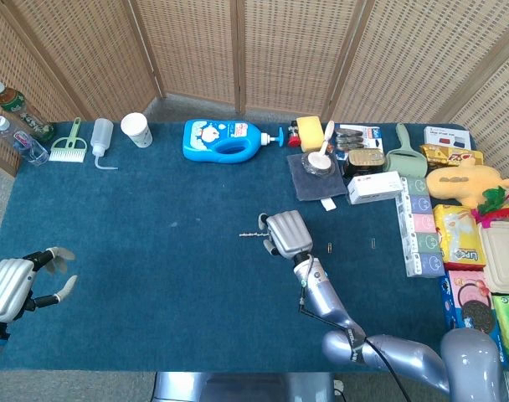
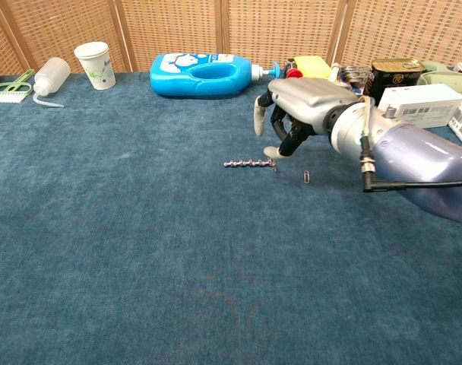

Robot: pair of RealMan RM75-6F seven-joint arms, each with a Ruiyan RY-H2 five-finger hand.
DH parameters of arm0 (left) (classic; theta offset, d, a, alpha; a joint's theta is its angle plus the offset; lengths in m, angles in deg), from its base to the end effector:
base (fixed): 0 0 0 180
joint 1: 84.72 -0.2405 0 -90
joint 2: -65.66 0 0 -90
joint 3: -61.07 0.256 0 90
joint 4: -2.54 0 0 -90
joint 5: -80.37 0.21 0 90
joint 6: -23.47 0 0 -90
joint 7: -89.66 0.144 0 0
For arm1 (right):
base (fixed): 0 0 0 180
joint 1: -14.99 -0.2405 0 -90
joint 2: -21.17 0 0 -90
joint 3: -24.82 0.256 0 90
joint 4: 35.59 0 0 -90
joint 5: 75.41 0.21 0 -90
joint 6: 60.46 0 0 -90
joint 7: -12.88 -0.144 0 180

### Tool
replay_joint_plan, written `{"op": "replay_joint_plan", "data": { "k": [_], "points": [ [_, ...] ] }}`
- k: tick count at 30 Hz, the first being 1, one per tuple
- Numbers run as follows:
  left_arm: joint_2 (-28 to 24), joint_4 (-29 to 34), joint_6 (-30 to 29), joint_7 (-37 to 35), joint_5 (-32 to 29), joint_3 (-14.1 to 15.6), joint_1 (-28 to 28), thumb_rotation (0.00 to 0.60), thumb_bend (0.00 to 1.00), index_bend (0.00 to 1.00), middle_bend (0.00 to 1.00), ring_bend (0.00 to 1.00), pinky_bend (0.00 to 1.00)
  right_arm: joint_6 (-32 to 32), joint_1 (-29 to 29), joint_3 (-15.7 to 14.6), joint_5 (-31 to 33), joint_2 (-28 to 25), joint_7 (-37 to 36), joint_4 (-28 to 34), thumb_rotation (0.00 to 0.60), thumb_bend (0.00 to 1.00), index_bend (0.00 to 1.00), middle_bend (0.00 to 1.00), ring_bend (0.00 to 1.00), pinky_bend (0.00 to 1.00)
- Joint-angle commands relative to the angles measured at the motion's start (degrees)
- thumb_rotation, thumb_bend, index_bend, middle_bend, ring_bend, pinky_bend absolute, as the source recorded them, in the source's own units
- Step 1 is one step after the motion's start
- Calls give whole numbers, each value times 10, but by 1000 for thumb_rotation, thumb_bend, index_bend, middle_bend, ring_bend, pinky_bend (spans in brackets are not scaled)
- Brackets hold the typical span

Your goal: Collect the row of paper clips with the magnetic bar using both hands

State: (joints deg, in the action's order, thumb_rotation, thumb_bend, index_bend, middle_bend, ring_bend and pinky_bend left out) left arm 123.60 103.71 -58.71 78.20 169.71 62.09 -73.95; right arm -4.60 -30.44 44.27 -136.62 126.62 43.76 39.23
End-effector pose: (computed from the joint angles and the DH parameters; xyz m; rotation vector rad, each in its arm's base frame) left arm -0.2705 0.1925 0.1603 -1.4770 -1.1038 -1.1062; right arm -0.0886 -0.3564 -0.0706 1.7992 -0.9055 0.9969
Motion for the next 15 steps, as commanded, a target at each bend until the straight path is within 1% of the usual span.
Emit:
{"op": "replay_joint_plan", "data": {
  "k": [1, 9, 15],
  "points": [
    [1, 0, 2, 2, 0, -1, 0, 357, 316, 372, 530, 528, 917, -14, -14, 4, 24, 11, 10, -15, 600, 336, 476, 780, 868, 961],
    [4, -2, 2, 2, 1, -5, -2, 356, 316, 372, 530, 522, 917, -21, -42, 13, 74, 30, 38, -36, 600, 336, 478, 784, 873, 964],
    [4, -4, 1, -1, 1, -6, -4, 358, 315, 369, 530, 520, 917, -23, -62, 15, 96, 40, 58, -47, 600, 336, 487, 785, 873, 964]
  ]
}}
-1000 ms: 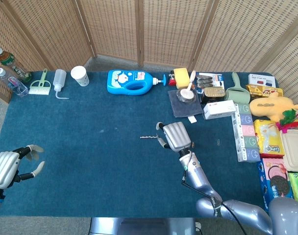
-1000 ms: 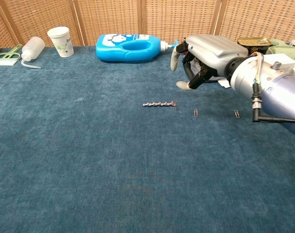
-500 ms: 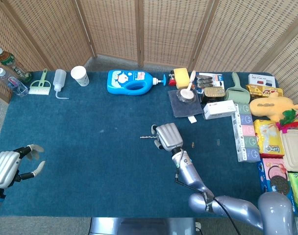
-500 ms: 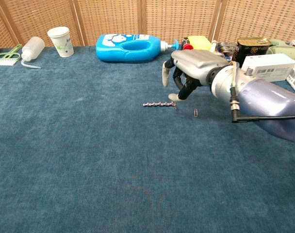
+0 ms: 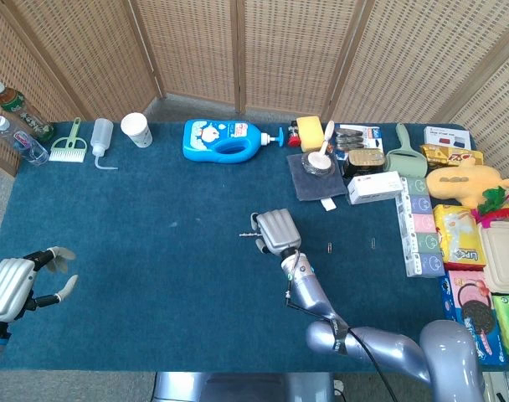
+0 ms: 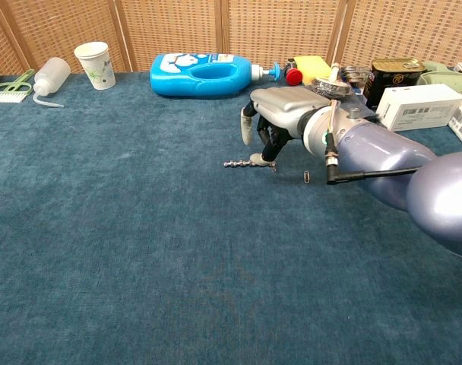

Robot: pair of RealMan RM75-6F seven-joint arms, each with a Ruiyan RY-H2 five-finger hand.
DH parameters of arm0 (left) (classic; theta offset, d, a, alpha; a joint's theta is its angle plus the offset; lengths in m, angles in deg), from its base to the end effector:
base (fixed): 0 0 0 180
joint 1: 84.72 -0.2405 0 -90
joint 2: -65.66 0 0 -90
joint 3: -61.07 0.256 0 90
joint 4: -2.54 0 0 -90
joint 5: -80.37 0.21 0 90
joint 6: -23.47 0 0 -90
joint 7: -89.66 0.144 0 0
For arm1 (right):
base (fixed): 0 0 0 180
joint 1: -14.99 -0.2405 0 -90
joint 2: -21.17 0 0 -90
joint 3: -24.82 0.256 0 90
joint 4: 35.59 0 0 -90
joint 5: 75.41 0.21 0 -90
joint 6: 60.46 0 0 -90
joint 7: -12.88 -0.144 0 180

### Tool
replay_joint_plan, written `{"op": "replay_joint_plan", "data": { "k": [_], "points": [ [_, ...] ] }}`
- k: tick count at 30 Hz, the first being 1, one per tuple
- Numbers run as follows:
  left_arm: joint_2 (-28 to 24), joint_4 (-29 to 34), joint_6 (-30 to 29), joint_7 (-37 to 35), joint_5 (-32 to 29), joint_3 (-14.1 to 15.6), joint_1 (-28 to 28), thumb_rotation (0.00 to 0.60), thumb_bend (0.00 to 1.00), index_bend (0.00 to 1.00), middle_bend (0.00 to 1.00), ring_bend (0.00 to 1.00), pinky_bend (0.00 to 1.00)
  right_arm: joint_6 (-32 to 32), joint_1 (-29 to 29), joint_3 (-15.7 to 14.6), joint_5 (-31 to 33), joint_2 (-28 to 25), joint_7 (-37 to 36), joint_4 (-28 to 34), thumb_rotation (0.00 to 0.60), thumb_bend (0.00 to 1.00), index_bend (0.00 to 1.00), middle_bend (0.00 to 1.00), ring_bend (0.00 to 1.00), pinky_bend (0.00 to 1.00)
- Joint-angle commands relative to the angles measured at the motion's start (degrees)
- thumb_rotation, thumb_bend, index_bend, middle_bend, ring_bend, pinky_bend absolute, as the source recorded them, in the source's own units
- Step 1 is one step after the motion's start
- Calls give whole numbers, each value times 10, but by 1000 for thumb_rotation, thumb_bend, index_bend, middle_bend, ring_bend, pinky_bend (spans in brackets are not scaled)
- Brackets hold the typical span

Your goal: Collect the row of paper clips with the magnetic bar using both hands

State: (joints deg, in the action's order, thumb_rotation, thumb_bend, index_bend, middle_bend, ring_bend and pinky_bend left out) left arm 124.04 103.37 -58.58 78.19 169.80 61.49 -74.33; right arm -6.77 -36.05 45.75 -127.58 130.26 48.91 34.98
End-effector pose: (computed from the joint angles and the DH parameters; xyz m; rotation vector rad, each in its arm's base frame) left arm -0.2711 0.1930 0.1594 -1.4710 -1.1022 -1.1108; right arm -0.0708 -0.3685 -0.0912 1.8153 -0.9396 0.9140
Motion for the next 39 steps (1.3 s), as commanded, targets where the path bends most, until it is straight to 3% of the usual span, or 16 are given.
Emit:
{"op": "replay_joint_plan", "data": {
  "k": [1, 13, 25, 39],
  "points": [
    [0, -1, 0, -1, 0, 0, -1, 357, 316, 368, 530, 520, 917, -1, -8, 0, 8, 4, 9, -6, 600, 336, 486, 785, 874, 964],
    [2, -5, 0, -8, 0, -2, -4, 360, 316, 361, 530, 511, 917, -2, -43, -2, 54, 14, 64, -23, 600, 336, 488, 799, 886, 978],
    [9, -14, 9, -19, 4, -4, 0, 355, 316, 355, 529, 510, 917, 27, -91, -5, 147, 8, 202, 3, 600, 336, 485, 807, 898, 998],
    [10, -28, 13, -41, 2, -4, 0, 356, 316, 349, 528, 504, 917, 34, -115, -15, 189, 29, 220, -23, 600, 336, 478, 808, 898, 998]
  ]
}}
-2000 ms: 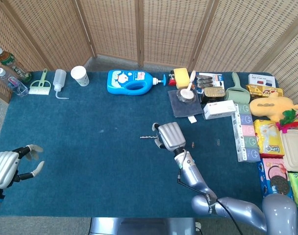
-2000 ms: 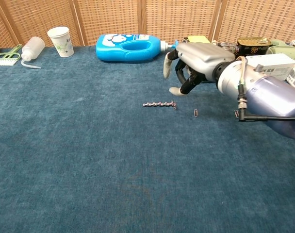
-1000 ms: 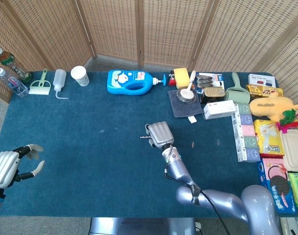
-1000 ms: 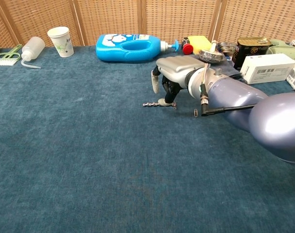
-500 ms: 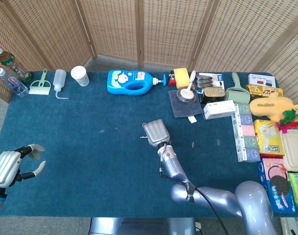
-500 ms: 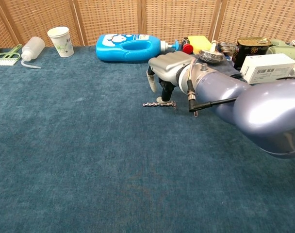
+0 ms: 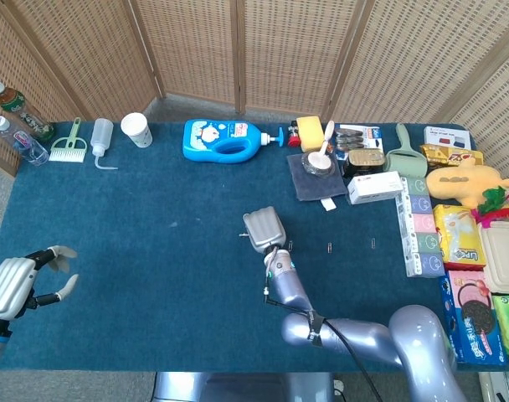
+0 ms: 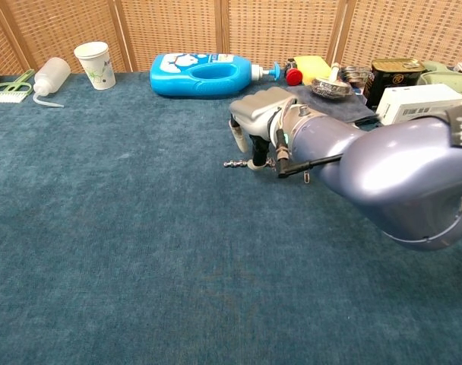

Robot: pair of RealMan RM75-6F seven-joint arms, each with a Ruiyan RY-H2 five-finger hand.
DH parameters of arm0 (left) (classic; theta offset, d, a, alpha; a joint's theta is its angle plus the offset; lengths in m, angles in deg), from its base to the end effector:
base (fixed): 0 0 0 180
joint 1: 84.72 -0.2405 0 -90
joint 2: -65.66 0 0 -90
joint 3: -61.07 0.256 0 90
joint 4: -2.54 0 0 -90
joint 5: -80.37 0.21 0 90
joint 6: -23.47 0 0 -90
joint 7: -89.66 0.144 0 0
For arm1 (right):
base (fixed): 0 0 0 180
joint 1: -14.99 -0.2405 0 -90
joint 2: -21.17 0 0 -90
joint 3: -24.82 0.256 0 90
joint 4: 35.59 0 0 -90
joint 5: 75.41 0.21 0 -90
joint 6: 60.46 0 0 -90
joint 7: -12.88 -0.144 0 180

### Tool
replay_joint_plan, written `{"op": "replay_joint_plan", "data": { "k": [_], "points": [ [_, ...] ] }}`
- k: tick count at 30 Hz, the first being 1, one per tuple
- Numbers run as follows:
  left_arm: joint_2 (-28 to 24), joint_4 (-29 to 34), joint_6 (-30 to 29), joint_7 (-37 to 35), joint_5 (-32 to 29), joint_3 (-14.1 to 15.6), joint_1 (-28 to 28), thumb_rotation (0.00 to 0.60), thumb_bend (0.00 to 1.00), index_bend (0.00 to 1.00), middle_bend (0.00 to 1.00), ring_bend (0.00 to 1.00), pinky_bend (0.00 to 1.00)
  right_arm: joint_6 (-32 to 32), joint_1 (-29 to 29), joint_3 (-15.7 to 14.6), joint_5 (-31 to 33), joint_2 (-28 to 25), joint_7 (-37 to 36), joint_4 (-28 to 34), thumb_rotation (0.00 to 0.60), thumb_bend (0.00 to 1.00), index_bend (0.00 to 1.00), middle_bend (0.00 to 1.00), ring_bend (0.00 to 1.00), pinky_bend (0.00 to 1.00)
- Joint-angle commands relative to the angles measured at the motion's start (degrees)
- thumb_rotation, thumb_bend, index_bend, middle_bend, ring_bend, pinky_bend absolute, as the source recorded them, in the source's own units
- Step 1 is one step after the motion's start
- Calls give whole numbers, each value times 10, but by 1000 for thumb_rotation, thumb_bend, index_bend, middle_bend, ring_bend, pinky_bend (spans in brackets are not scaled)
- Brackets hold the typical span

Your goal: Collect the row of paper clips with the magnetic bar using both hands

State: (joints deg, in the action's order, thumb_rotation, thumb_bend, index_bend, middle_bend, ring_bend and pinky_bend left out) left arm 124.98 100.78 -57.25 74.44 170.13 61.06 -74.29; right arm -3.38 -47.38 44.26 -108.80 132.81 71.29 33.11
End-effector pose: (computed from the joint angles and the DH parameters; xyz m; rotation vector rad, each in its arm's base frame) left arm -0.2789 0.1959 0.1558 -1.4671 -1.1436 -1.1256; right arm -0.0385 -0.3752 -0.1099 1.8926 -0.7276 0.6247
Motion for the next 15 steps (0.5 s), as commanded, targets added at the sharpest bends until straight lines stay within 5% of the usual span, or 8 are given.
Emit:
{"op": "replay_joint_plan", "data": {
  "k": [1, 15],
  "points": [
    [0, -3, 0, -7, -1, 1, -2, 356, 315, 348, 528, 504, 917, 0, -3, 0, 1, 5, -7, -8, 600, 336, 478, 808, 898, 998],
    [-1, -10, 3, -18, 3, 1, 0, 354, 316, 345, 528, 502, 917, 5, 1, -4, -25, 26, -56, -41, 600, 336, 477, 808, 898, 1000]
  ]
}}
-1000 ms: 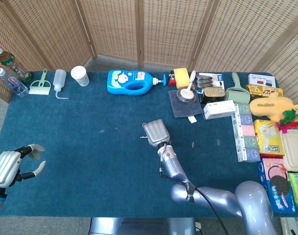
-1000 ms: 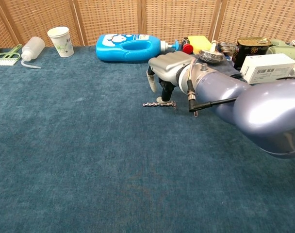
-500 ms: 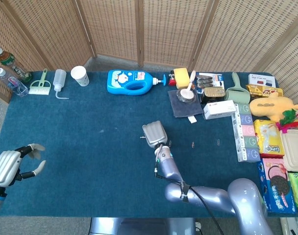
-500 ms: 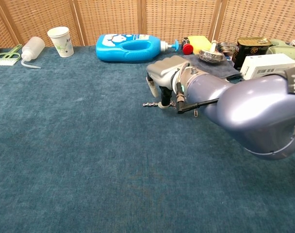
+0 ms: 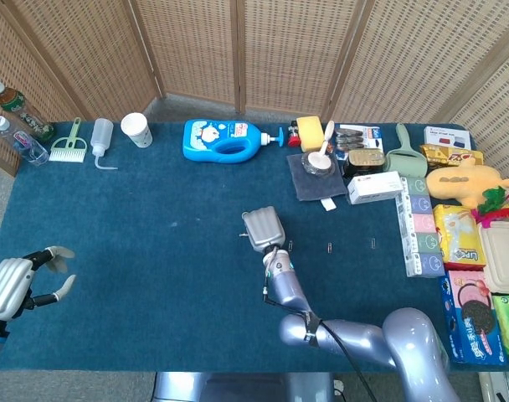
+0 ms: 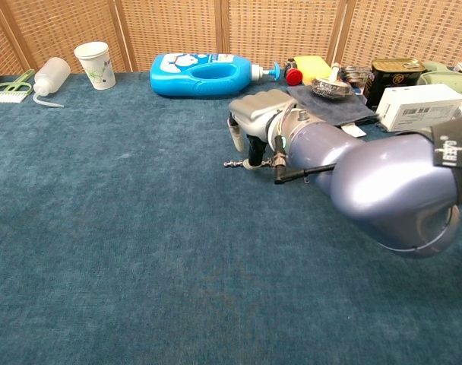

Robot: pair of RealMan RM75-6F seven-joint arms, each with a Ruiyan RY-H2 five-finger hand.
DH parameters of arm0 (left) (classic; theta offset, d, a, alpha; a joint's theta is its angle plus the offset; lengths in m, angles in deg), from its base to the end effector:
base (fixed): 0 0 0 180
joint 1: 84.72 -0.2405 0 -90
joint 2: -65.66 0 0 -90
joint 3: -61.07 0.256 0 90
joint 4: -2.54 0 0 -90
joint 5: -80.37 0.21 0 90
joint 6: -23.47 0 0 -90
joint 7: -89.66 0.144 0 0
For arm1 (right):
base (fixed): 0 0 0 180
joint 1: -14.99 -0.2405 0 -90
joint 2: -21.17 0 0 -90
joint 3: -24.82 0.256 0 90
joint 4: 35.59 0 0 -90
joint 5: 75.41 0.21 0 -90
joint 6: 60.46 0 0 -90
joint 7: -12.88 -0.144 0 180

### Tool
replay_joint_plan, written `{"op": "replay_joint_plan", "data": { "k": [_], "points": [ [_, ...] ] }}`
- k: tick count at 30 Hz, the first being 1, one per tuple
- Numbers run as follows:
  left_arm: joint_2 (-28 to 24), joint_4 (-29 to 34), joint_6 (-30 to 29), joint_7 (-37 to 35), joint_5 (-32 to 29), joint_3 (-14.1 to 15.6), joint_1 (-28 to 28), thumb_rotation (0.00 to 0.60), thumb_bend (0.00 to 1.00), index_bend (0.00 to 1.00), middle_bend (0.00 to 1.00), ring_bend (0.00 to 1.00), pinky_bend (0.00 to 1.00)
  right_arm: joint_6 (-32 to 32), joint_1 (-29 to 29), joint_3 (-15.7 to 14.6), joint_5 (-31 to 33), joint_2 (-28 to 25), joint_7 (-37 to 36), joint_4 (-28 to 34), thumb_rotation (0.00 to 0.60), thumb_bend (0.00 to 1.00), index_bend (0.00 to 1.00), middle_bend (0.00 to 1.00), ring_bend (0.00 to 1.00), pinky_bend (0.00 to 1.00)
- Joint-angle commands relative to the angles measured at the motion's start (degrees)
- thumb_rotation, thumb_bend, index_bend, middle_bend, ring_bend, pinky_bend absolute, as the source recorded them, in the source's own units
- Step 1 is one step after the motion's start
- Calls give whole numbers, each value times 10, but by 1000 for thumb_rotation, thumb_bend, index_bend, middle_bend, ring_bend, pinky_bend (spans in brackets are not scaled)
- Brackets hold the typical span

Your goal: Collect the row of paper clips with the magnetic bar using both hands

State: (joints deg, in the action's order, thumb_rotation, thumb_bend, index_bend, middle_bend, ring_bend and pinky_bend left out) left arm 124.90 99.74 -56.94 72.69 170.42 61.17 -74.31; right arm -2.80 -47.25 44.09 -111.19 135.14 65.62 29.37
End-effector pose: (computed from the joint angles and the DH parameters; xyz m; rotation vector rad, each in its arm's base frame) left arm -0.2828 0.1959 0.1567 -1.4673 -1.1581 -1.1276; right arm -0.0410 -0.3767 -0.1160 1.8484 -0.7779 0.6806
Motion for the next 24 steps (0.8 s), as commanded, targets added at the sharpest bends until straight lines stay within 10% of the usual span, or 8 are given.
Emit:
{"op": "replay_joint_plan", "data": {
  "k": [1, 24],
  "points": [
    [0, 0, 0, -1, 0, 0, 0, 355, 316, 345, 528, 501, 917, -1, 0, -3, -1, 3, 1, -6, 600, 336, 477, 808, 898, 1000],
    [6, -13, 5, -12, -6, -1, 0, 355, 316, 341, 527, 496, 917, -21, -10, 1, 8, 21, 11, -50, 600, 336, 508, 812, 899, 1000]
  ]
}}
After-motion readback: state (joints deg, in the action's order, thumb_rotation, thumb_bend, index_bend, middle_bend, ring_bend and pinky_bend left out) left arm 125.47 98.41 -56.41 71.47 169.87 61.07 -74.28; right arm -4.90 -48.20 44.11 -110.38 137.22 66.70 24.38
